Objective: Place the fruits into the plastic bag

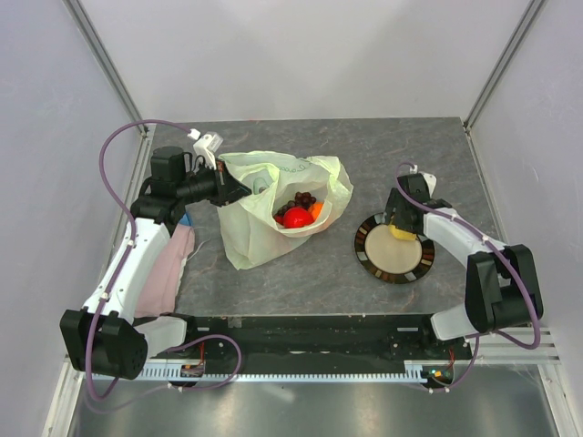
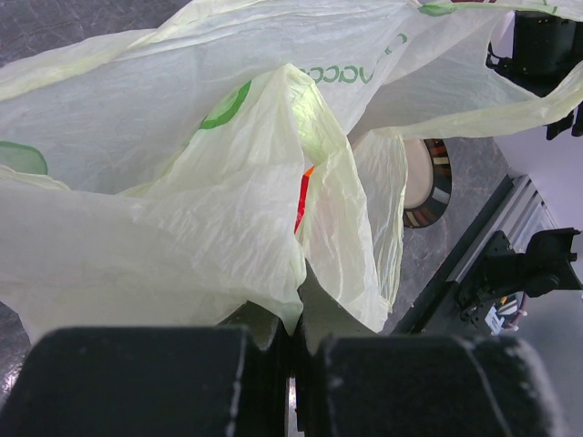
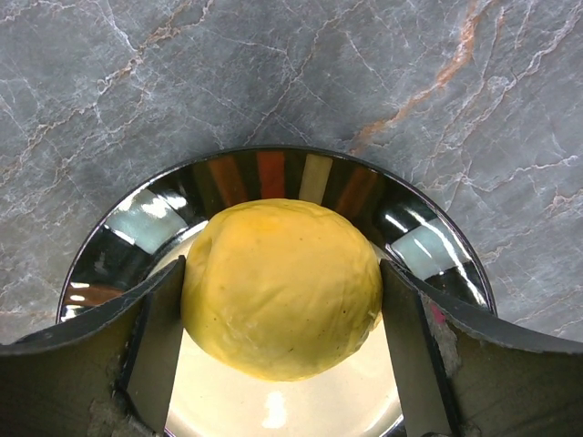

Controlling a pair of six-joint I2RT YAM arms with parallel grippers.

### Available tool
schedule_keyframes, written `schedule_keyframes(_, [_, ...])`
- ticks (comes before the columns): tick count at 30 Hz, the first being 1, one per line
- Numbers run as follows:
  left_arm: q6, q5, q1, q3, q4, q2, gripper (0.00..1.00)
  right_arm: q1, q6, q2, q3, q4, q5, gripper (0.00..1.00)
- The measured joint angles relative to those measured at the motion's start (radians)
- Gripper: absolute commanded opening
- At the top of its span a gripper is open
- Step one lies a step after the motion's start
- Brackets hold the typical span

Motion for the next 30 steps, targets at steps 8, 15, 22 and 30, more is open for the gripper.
schedule_keyframes(8, [0.000,0.000,0.000,0.000,0.000,0.000,0.02,0.004,0.000,-0.094,-0.018,-0.015,0.002,0.47])
schedule_keyframes(15, [0.000,0.000,0.000,0.000,0.000,0.000,0.02,0.098,-0.007,-0.360,-0.017,-0.014,-0.001,0.47])
schedule_keyframes(22, [-0.001,0.000,0.000,0.000,0.000,0.000,0.01,0.230,-0.026,-0.704,-0.039,0.232,-0.204,0.46])
schedule_keyframes(30, [-0.001,0.000,0.000,0.000,0.000,0.000,0.02,0.308,-0.023,-0.758,-0.028,0.481,-0.414,0.44])
